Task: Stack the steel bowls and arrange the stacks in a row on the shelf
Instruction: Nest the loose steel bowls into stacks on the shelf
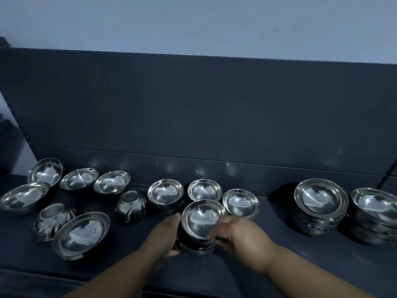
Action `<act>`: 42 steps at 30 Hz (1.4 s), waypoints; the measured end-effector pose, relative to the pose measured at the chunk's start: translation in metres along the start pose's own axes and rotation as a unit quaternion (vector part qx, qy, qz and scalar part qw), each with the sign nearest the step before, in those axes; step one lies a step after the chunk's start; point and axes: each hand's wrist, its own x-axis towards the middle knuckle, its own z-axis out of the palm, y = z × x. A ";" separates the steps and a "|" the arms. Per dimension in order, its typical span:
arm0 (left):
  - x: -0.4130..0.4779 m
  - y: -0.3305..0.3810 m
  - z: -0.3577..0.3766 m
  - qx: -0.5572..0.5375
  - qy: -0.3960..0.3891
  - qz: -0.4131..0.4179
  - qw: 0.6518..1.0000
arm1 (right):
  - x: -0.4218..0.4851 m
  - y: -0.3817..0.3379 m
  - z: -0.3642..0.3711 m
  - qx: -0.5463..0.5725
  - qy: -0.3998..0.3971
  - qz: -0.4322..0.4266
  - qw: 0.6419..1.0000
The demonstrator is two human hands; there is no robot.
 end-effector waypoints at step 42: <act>0.058 0.008 0.039 -0.017 0.037 -0.014 0.999 | 0.006 0.099 -0.030 0.375 0.283 0.502 0.726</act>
